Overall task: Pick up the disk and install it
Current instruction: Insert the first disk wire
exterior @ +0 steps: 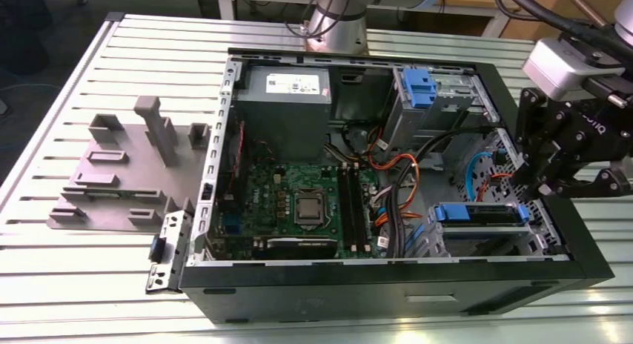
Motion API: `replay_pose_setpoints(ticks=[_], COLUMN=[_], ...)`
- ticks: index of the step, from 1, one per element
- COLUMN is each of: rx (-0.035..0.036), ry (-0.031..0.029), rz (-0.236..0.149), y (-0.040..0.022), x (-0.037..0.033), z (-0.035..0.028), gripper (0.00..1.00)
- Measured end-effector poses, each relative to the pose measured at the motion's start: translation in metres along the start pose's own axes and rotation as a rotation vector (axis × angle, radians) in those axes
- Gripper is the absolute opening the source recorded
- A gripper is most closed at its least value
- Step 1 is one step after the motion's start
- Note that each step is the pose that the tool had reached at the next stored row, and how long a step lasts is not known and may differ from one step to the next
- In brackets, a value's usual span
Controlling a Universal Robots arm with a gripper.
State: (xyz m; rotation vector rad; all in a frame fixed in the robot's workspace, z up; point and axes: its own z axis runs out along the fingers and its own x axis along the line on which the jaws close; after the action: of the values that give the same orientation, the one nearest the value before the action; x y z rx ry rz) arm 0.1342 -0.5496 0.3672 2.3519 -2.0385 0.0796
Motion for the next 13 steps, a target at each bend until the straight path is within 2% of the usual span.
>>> replay_pose_setpoints(ticks=[1, 3, 4, 6, 9, 13], rx=[0.0006, 0.0025, 0.0035, 0.0046, 0.0040, 0.0000], ry=[-0.0001, -0.0005, -0.0008, -0.0012, -0.0014, -0.0016], rz=[-0.011, -0.044, -0.060, -0.082, -0.086, -0.086], y=[-0.0001, -0.0002, -0.0002, -0.0003, -0.0023, -0.0055], x=[0.0000, 0.0000, 0.0000, 0.0000, -0.0010, -0.0061], z=[0.0000, 0.0001, 0.0002, 0.0004, 0.0003, 0.0004], gripper=[0.31, 0.31, 0.37, 0.37, 0.37, 0.37])
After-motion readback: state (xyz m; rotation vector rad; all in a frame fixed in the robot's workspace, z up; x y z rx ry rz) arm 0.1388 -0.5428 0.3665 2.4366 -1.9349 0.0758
